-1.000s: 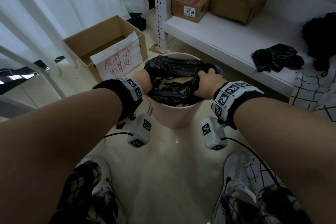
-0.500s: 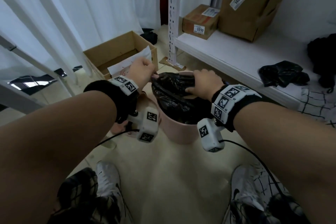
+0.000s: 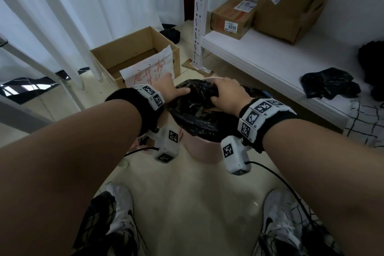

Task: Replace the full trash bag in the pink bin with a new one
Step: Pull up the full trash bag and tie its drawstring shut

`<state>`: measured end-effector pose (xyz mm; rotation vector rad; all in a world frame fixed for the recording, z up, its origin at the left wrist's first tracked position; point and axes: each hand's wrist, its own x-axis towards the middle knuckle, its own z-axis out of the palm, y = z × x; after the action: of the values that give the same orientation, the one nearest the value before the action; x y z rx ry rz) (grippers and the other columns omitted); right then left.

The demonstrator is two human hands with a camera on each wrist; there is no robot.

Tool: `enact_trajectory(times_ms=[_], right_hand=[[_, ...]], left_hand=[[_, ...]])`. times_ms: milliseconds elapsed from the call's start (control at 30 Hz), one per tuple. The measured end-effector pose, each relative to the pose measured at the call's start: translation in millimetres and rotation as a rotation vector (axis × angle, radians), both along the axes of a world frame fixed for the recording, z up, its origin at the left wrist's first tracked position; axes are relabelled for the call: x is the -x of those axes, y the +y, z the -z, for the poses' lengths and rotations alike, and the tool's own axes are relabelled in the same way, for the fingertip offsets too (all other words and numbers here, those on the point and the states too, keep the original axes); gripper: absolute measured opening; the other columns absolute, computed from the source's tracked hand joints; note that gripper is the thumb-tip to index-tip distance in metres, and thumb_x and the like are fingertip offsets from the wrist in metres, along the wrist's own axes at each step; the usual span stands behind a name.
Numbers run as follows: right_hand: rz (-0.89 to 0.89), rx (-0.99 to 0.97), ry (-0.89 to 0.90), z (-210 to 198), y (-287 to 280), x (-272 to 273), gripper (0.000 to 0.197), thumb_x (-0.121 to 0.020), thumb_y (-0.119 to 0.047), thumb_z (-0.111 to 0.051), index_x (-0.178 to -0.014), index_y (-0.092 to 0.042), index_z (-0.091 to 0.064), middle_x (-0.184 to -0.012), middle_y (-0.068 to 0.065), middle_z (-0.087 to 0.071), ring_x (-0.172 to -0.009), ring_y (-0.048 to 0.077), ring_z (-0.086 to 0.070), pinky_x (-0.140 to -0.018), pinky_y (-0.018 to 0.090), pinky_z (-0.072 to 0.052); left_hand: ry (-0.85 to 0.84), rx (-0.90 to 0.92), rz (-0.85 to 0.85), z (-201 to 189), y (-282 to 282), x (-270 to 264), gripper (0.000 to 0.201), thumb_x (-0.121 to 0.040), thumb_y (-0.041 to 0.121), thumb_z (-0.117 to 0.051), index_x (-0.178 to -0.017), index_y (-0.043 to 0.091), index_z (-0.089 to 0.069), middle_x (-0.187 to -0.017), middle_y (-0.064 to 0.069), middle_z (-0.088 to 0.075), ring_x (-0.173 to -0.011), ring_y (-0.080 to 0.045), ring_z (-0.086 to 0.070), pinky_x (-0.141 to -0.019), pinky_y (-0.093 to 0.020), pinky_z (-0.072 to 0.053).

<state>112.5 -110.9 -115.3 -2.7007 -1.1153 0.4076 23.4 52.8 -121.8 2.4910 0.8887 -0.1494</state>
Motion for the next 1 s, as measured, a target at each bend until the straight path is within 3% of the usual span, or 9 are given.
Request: enact_trajectory(times_ms=[167,300,433,500,600,700,767,833,1000], right_hand=[[-0.034,-0.022,-0.015,15,4,-10,0.051,-0.082,-0.024,-0.057,-0.131,-0.015,-0.046,-0.136,0.011,-0.050,-0.127,0.031,-0.044,-0.107,0.041,-0.038],[-0.017,-0.051,0.033,23,1,-16,0.062,-0.080,-0.025,-0.061,-0.137,-0.020,-0.039,-0.140,0.009,-0.044,-0.132,0.031,-0.040,-0.110,0.044,-0.035],[-0.031,-0.082,0.036,15,-2,-15,0.090,-0.082,-0.031,-0.067,-0.151,-0.024,-0.010,-0.160,0.010,-0.004,-0.145,0.034,-0.013,-0.118,0.051,-0.017],[-0.083,-0.027,0.027,10,1,-14,0.085,-0.083,-0.034,-0.067,-0.150,-0.031,-0.015,-0.160,0.006,0.009,-0.147,0.031,-0.003,-0.118,0.056,-0.009],[-0.177,0.064,0.025,9,7,-13,0.029,-0.085,-0.034,-0.064,-0.112,-0.026,-0.061,-0.154,0.002,-0.027,-0.146,0.027,-0.012,-0.116,0.058,-0.001],[-0.199,0.043,0.062,6,5,-10,0.012,-0.088,-0.030,-0.058,-0.081,-0.021,-0.054,-0.103,0.001,-0.062,-0.113,0.020,-0.051,-0.117,0.052,-0.007],[-0.177,-0.038,0.061,4,2,-11,0.010,-0.090,-0.027,-0.056,-0.091,-0.020,-0.050,-0.099,0.001,-0.062,-0.100,0.020,-0.055,-0.115,0.046,-0.019],[-0.137,-0.112,0.071,4,1,-13,0.034,-0.087,-0.024,-0.061,-0.117,-0.018,-0.047,-0.124,0.005,-0.058,-0.118,0.024,-0.052,-0.109,0.040,-0.028],[-0.219,-0.011,0.019,12,20,-13,0.080,-0.085,-0.025,-0.063,-0.149,-0.031,-0.016,-0.160,0.004,-0.011,-0.146,0.026,-0.016,-0.118,0.049,-0.015]], left_hand=[[0.055,0.021,0.036,5,0,-10,0.067,-0.088,0.047,-0.058,-0.134,0.001,-0.043,-0.131,-0.017,-0.053,-0.122,-0.033,-0.050,-0.094,-0.036,-0.041],[-0.107,0.042,0.112,0,-4,-10,0.027,-0.091,0.030,-0.057,-0.095,0.003,-0.063,-0.093,-0.011,-0.062,-0.091,-0.027,-0.059,-0.074,-0.029,-0.040],[-0.238,-0.054,0.455,-8,-12,-4,0.018,-0.087,0.022,-0.063,-0.078,0.014,-0.050,-0.088,-0.002,-0.049,-0.086,-0.016,-0.045,-0.076,-0.026,-0.034],[-0.232,-0.054,0.555,-12,-14,0,0.019,-0.086,0.020,-0.065,-0.077,0.015,-0.049,-0.086,-0.001,-0.049,-0.085,-0.015,-0.044,-0.074,-0.025,-0.032],[-0.257,-0.051,0.518,-14,-11,4,0.019,-0.085,0.019,-0.066,-0.075,0.013,-0.051,-0.079,-0.004,-0.054,-0.079,-0.017,-0.048,-0.066,-0.026,-0.029],[-0.238,-0.066,0.446,-13,1,10,0.019,-0.086,0.019,-0.065,-0.075,0.013,-0.051,-0.080,-0.004,-0.056,-0.081,-0.021,-0.052,-0.070,-0.027,-0.036],[-0.212,-0.018,0.403,-12,9,14,0.024,-0.087,0.018,-0.064,-0.071,0.017,-0.047,-0.077,0.001,-0.054,-0.081,-0.020,-0.052,-0.072,-0.028,-0.037],[-0.207,0.021,0.376,-12,10,15,0.034,-0.086,0.017,-0.065,-0.065,0.023,-0.039,-0.071,0.004,-0.049,-0.078,-0.019,-0.048,-0.070,-0.030,-0.037],[-0.279,0.076,0.363,-17,-6,7,0.019,-0.082,0.013,-0.068,-0.079,0.019,-0.050,-0.076,0.006,-0.054,-0.076,-0.011,-0.051,-0.064,-0.009,-0.037]])
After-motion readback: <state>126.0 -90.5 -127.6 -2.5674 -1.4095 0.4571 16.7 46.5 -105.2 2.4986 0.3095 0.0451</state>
